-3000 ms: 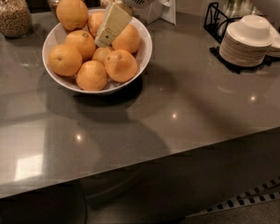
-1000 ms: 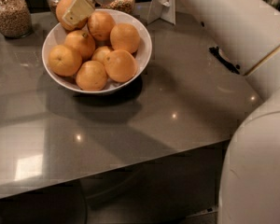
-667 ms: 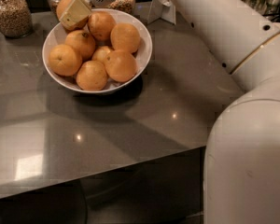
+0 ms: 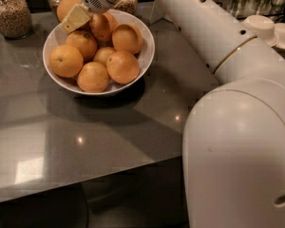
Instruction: Pick orange from white bowl
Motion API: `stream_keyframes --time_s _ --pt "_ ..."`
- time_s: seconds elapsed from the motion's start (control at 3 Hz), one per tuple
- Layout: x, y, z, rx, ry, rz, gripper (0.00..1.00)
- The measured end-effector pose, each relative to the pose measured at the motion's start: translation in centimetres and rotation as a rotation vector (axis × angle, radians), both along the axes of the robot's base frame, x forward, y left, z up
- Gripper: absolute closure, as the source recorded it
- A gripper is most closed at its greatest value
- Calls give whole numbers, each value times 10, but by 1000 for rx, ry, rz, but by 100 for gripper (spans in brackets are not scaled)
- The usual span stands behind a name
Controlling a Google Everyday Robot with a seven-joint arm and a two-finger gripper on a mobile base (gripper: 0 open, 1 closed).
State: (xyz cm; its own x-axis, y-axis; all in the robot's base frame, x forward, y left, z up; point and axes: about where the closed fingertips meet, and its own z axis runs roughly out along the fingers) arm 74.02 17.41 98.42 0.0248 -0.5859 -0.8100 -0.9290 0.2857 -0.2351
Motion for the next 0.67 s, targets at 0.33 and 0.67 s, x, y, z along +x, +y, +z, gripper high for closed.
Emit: stream_keyframes --time_s 0.33,0.67 --pt "5 1 -6 -2 -10 3 25" --pt "7 1 -9 -1 -21 5 44"
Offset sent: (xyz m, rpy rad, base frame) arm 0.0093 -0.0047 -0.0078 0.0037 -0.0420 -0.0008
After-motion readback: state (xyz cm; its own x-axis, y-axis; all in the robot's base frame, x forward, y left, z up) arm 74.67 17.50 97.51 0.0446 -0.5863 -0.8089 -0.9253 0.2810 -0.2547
